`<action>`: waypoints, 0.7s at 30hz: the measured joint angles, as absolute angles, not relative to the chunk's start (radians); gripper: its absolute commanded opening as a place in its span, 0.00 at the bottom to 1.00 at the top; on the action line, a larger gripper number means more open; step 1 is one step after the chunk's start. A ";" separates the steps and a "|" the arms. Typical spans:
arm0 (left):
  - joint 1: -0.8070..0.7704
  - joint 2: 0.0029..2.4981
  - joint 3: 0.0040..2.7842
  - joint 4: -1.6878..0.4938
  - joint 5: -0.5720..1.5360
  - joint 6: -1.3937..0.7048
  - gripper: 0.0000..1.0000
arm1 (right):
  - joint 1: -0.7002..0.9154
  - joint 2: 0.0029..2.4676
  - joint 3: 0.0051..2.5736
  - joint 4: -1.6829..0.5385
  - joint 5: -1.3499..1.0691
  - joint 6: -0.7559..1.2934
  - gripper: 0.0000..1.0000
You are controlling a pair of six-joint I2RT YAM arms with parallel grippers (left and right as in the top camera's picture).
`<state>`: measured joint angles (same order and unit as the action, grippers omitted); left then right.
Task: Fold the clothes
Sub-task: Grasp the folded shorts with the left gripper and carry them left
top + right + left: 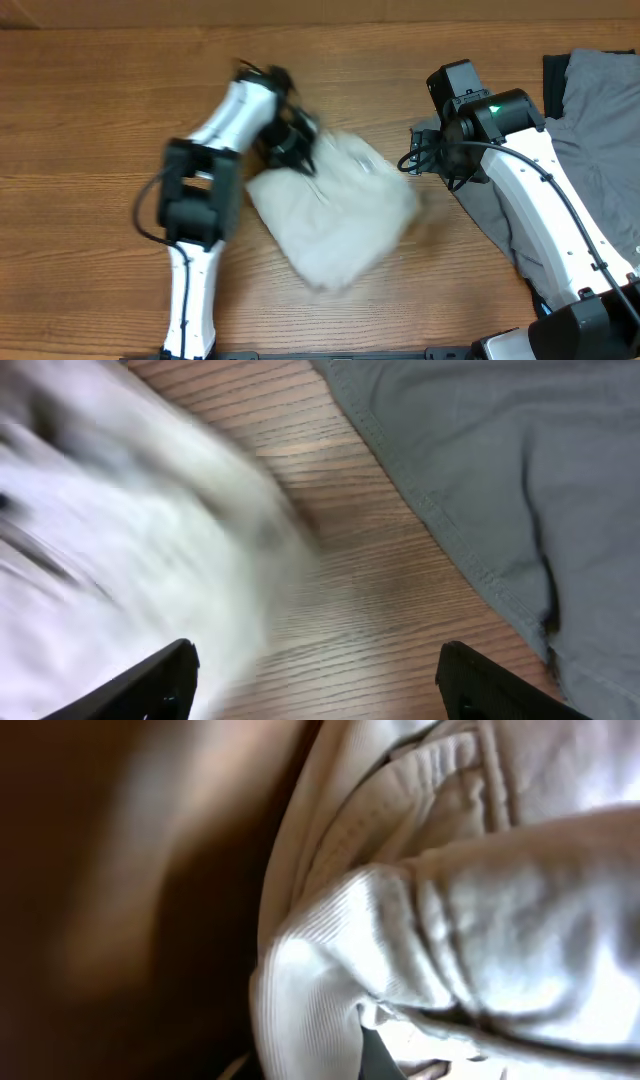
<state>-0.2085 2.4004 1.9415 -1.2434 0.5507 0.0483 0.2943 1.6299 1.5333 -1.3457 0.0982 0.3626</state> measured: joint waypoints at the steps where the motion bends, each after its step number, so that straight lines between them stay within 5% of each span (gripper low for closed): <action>1: -0.159 2.403 1.971 -1.234 0.541 0.014 0.04 | 0.294 1.630 1.533 -1.346 0.098 0.362 0.80; 9: 0.358 2.405 2.144 -1.204 0.488 -0.283 0.04 | 0.294 1.630 1.533 -1.347 0.098 0.362 0.81; 21: 0.806 2.405 2.168 -1.156 0.451 -0.419 0.04 | 0.294 1.630 1.533 -1.354 0.103 0.362 0.81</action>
